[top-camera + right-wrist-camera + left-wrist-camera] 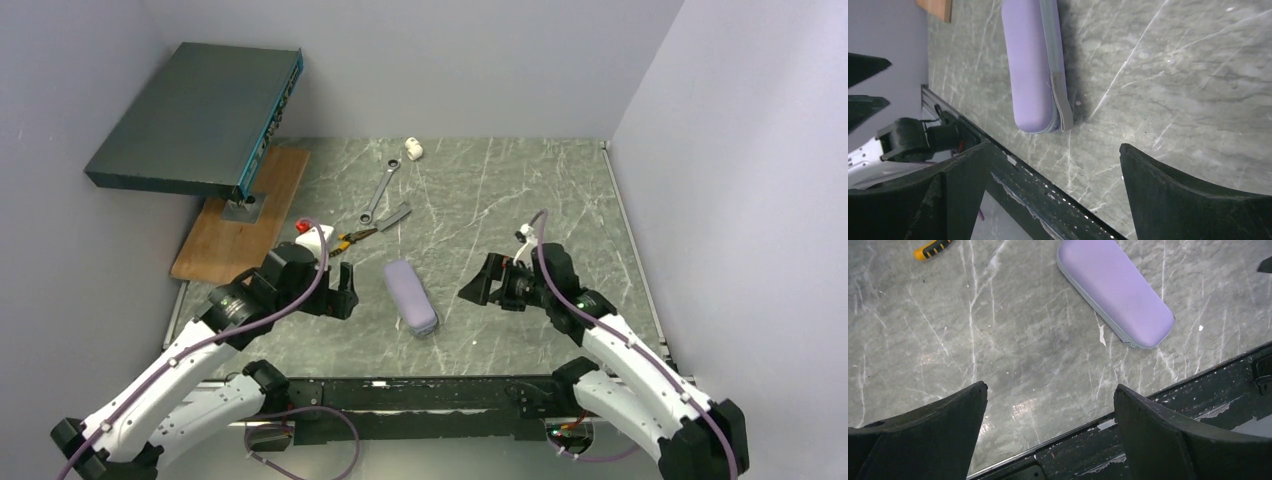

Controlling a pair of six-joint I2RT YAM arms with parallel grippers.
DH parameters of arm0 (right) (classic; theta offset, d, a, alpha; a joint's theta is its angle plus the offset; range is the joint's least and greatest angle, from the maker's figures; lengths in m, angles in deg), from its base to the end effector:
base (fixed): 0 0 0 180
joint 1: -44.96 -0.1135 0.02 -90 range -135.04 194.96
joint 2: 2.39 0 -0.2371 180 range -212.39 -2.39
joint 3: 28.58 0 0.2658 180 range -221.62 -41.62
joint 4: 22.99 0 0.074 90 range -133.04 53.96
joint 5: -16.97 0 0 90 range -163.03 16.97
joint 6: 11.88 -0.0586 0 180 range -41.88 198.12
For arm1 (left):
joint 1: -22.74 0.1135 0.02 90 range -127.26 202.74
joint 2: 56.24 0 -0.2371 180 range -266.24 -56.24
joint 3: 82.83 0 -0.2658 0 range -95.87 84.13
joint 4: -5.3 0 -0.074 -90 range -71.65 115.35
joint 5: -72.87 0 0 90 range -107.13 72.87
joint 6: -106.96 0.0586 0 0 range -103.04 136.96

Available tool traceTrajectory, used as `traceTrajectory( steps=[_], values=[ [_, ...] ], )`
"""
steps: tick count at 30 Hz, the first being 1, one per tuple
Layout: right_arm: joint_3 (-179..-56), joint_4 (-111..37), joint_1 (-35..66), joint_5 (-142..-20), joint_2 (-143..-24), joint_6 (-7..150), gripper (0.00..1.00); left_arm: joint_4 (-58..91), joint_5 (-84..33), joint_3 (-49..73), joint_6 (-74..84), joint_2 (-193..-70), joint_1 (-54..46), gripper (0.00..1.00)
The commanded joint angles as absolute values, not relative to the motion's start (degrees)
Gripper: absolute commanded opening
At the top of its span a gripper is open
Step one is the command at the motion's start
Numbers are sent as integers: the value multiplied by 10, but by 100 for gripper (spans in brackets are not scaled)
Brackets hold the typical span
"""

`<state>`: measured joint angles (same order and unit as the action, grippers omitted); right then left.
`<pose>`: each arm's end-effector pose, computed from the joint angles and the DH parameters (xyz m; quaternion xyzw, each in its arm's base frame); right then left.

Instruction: Open the umbrella

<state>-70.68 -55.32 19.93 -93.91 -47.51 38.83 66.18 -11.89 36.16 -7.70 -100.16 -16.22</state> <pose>0.1933 0.1133 0.1930 0.0259 0.8773 0.3766 0.2965 0.1580 -0.1209 0.2645 0.0966 0.9139 -0.1709 0.3553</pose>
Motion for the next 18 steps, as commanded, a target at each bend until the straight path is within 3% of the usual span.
traceTrajectory(
  steps=[1, 9, 18],
  values=[
    [-702, -480, 161, -928, -531, 371, 98, 645, -129, 368, -45, -954, -165, 99],
    [-713, -370, 70, -917, -659, 346, 95, 652, -108, 367, -57, -930, -165, 99],
    [-725, -254, 64, -950, -815, 357, 92, 651, -105, 368, -57, -922, -165, 99]
  ],
)
